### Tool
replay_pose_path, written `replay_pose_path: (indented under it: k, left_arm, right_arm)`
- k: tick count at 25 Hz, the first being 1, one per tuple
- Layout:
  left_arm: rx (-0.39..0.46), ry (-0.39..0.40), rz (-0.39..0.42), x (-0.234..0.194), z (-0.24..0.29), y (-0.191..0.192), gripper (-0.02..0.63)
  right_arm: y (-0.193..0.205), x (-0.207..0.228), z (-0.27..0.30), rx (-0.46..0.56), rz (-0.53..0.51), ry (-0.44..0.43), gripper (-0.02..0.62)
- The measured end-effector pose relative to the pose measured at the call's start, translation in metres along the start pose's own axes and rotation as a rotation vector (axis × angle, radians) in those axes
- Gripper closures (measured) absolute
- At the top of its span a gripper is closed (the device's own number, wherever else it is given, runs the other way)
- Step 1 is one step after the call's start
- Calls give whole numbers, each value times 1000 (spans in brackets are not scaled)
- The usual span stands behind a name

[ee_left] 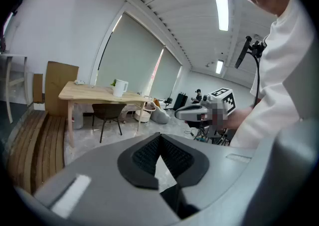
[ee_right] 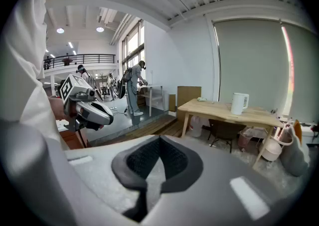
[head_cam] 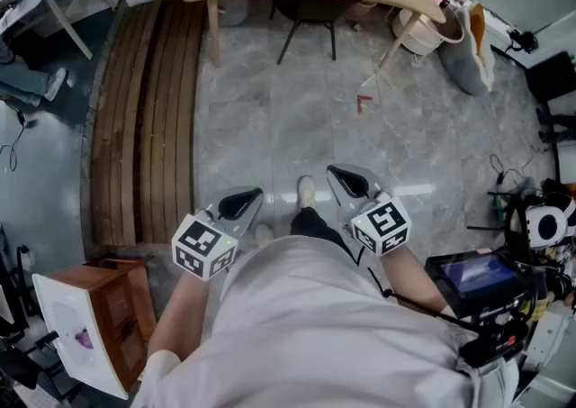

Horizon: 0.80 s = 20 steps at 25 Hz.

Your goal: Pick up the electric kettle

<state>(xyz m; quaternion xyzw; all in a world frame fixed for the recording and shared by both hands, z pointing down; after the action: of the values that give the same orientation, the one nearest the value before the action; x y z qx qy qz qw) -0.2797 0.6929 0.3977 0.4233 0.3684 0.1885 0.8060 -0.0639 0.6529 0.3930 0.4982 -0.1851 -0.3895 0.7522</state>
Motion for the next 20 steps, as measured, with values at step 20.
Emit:
replay_pose_path:
  k: [20]
  left_arm:
    - [-60,7,157,3,193,-126,598]
  right_arm:
    - [22,216,2,62,89,70,594]
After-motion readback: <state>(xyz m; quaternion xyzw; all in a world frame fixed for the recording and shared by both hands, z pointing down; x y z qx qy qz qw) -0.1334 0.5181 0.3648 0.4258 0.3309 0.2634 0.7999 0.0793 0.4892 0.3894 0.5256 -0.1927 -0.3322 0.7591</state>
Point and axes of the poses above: the fingertips, and each gripper's own axes: z forward along the fingers, x to its right, y out of its underside, the point moved 6 cm from there along -z, backward along the fingers, and after that the axes turned 9 degrees about -z, right-handed, at the moved point
